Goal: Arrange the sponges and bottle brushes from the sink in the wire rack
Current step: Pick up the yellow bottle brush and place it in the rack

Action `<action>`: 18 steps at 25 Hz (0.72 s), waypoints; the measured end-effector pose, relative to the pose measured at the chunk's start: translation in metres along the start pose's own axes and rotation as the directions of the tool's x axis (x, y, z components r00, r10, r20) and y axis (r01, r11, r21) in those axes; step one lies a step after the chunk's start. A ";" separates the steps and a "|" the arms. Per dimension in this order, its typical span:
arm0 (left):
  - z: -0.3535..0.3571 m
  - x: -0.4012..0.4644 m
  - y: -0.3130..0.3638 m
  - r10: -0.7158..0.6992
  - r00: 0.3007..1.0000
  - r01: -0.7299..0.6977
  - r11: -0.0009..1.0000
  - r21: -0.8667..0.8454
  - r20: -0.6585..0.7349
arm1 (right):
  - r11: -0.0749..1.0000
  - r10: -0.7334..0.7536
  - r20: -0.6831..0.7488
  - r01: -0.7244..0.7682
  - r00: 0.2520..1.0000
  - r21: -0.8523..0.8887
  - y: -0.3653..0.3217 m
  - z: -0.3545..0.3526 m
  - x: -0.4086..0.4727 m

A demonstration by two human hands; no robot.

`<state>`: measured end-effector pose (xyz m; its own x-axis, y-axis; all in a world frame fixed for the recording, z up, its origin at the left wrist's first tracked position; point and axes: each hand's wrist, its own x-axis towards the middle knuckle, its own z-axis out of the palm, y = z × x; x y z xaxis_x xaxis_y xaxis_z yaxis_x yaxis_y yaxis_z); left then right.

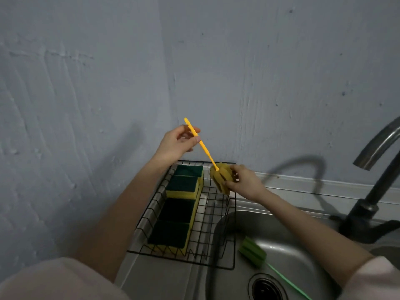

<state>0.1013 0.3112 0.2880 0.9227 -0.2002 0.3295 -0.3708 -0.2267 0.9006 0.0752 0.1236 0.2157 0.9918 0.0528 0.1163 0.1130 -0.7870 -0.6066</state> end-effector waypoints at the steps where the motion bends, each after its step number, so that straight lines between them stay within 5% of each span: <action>1: 0.003 0.011 -0.007 0.000 1.000 0.000 1.000 -0.021 -0.011 | 1.000 0.010 -0.003 -0.010 1.000 0.019 -0.001 0.004 0.008; 11: 0.043 0.081 -0.084 -0.064 0.996 0.059 0.994 -0.095 -0.054 | 0.982 0.154 0.053 -0.159 0.987 0.098 0.027 0.056 0.084; 18: 0.080 0.109 -0.131 -0.049 0.999 0.050 0.997 0.067 -0.019 | 0.969 0.231 0.103 -0.239 0.967 0.069 0.047 0.081 0.121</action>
<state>0.2419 0.2426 0.1833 0.9415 -0.1704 0.2909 -0.3307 -0.2998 0.8948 0.2057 0.1430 0.1372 0.9918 -0.0676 -0.1086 -0.1233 -0.7323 -0.6697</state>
